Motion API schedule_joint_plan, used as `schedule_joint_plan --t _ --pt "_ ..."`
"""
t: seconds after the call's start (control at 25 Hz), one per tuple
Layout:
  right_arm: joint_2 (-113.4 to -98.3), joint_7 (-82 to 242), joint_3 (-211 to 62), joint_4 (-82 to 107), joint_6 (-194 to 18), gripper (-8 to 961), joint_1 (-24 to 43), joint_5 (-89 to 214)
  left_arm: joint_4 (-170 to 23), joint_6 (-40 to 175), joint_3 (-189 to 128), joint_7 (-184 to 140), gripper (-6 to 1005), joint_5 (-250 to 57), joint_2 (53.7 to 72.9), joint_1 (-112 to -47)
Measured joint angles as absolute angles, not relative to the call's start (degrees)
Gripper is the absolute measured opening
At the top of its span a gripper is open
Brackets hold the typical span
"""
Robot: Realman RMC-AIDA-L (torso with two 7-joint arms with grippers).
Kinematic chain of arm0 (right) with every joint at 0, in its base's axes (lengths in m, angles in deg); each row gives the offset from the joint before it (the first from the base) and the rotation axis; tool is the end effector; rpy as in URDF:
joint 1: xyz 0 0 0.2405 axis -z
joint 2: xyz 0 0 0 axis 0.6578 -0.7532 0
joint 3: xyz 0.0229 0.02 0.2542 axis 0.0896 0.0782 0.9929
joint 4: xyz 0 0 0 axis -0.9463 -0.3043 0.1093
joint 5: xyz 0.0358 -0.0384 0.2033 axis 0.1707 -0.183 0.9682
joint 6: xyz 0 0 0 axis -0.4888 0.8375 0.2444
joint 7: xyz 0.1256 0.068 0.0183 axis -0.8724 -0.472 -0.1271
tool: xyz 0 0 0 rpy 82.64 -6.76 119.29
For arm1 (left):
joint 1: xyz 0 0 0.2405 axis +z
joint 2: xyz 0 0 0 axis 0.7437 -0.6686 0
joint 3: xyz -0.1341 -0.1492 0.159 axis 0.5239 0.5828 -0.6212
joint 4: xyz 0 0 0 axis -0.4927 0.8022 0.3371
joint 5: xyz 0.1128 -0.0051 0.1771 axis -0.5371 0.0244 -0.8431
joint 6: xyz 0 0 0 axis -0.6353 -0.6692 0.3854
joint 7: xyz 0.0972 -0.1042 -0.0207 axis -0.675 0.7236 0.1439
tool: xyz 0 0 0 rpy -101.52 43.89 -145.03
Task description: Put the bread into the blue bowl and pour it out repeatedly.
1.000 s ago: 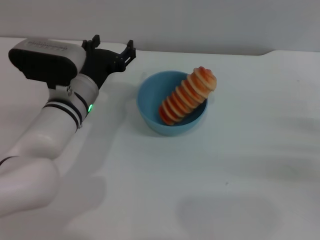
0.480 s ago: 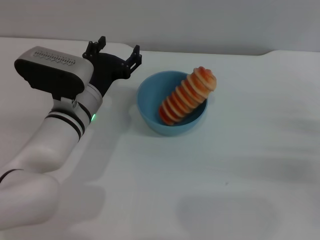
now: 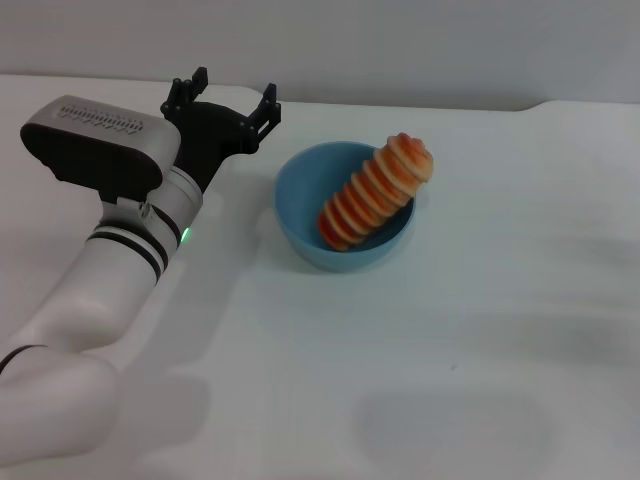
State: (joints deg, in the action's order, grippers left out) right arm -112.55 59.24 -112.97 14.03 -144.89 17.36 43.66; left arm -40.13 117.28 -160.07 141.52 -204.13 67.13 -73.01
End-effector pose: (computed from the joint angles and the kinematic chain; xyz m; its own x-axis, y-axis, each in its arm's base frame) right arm 0.3759 0.3126 0.0113 0.5924 -0.0426 -0.8045 -0.8051 0.0052 -0.5931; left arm -0.2552 0.3574 -0.0772 0.7504 0.1130 0.6513 0.6558 -0.2513 -0.7119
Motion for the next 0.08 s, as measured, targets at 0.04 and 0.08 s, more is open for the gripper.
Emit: schedule_joint_plan --t 0.04,0.08 --pt "-112.54 59.2 -113.0 14.0 -144.9 681 17.4 43.6 -40.1 117.3 -160.1 141.5 868 -204.2 67.14 -73.0" --pt "-112.53 59.2 -113.0 14.0 -144.9 681 17.4 43.6 -40.1 117.4 -160.1 141.5 868 -204.2 67.14 -73.0"
